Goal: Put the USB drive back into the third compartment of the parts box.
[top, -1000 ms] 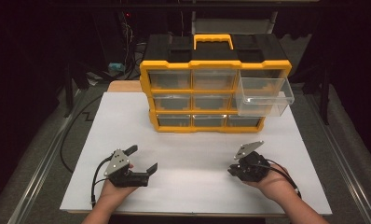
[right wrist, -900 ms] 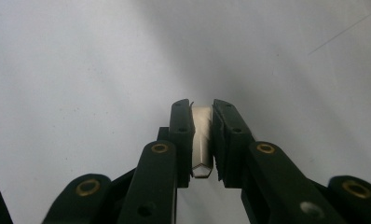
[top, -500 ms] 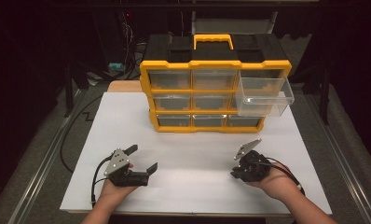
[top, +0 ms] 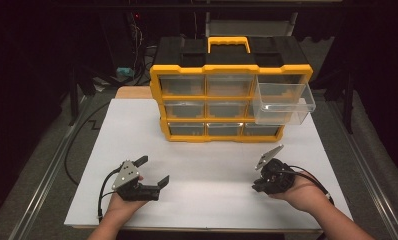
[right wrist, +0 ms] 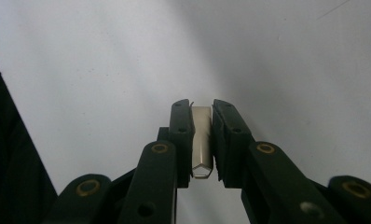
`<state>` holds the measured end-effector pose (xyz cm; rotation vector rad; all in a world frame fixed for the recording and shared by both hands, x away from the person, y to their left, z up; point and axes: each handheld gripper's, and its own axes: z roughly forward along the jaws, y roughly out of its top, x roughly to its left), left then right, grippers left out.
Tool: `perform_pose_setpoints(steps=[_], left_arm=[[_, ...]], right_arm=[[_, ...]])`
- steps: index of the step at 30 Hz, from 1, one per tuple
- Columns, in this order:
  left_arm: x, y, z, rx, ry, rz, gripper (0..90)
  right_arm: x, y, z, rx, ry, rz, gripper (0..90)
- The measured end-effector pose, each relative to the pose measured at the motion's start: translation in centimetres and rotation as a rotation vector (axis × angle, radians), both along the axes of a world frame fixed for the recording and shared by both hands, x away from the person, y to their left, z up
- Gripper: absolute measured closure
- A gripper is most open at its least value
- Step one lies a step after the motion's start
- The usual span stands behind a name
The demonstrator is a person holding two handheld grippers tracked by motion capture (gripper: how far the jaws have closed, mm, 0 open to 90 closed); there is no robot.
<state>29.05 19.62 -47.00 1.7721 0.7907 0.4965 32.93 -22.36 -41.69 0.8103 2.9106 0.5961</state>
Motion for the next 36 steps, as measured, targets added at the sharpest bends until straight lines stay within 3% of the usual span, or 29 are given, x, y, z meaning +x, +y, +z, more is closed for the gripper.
perform_pose_setpoints(steps=[18,36], left_arm=[[-0.1,-0.1,0.0,0.003,0.0,0.0,0.5],[-0.1,-0.1,-0.1,0.019,0.009,-0.012,0.4]], right_arm=[[0.1,-0.4,3.1,-0.029,0.014,0.051,80.1],[0.0,-0.5,6.0,-0.041,0.015,0.062,80.1]])
